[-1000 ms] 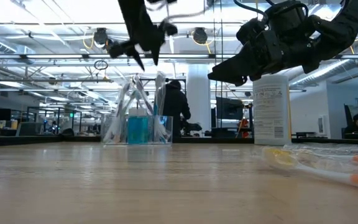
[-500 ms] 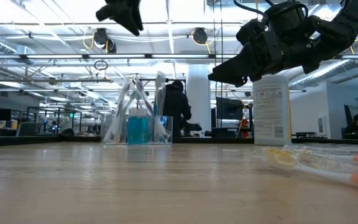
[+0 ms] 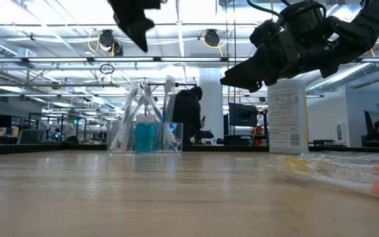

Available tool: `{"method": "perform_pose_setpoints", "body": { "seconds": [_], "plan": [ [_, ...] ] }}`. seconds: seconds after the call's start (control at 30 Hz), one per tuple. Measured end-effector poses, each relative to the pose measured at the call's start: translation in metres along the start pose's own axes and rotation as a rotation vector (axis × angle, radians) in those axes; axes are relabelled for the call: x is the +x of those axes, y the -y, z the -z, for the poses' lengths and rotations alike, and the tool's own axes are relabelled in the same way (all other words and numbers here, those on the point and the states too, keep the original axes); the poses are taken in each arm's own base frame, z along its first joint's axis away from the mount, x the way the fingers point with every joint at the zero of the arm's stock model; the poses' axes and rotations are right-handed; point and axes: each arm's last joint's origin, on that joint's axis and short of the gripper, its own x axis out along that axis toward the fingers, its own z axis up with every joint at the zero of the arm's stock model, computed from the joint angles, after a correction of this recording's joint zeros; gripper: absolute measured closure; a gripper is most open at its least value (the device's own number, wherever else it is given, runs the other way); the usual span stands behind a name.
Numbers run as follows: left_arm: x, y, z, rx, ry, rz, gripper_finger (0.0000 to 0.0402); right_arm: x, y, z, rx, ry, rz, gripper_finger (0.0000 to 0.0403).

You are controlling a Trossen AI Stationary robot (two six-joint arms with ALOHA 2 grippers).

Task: Pick & Place toothbrushing station
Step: Put the green toothbrush into the transparent organizer

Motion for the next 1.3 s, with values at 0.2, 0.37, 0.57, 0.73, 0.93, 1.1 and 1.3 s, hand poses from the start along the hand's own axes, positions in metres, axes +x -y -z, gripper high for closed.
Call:
{"method": "perform_pose_setpoints", "body": {
  "seconds": [0.2, 0.37, 0.57, 0.73, 0.93, 1.1, 1.3],
  "plan": [
    [0.028, 0.017, 0.022, -0.089, -0.060, -0.049, 0.0389, 0.000, 0.000, 0.000, 0.016, 0.002, 0.000, 0.0202],
    [0.045, 0.031, 0.035, -0.131, -0.041, -0.053, 0.0397, 0.000, 0.000, 0.000, 0.011, 0.003, 0.000, 0.0202],
    [0.056, 0.040, 0.042, -0.147, 0.002, -0.060, 0.0398, 0.000, 0.000, -0.001, 0.005, 0.011, 0.000, 0.0202],
    [0.060, 0.043, 0.045, -0.154, 0.010, -0.058, 0.0394, 0.000, 0.000, -0.001, -0.018, 0.012, 0.000, 0.0202],
    [0.060, 0.043, 0.045, -0.145, 0.012, -0.046, 0.0396, 0.000, 0.000, -0.001, -0.017, 0.011, 0.000, 0.0202],
    [0.053, 0.039, 0.039, -0.148, 0.057, -0.216, 0.0399, 0.000, 0.000, -0.001, -0.017, 0.011, 0.000, 0.0202],
    [0.034, 0.041, 0.029, -0.201, 0.142, -0.383, 0.0395, 0.000, 0.000, -0.001, -0.017, 0.010, 0.000, 0.0202]
  ]
}}
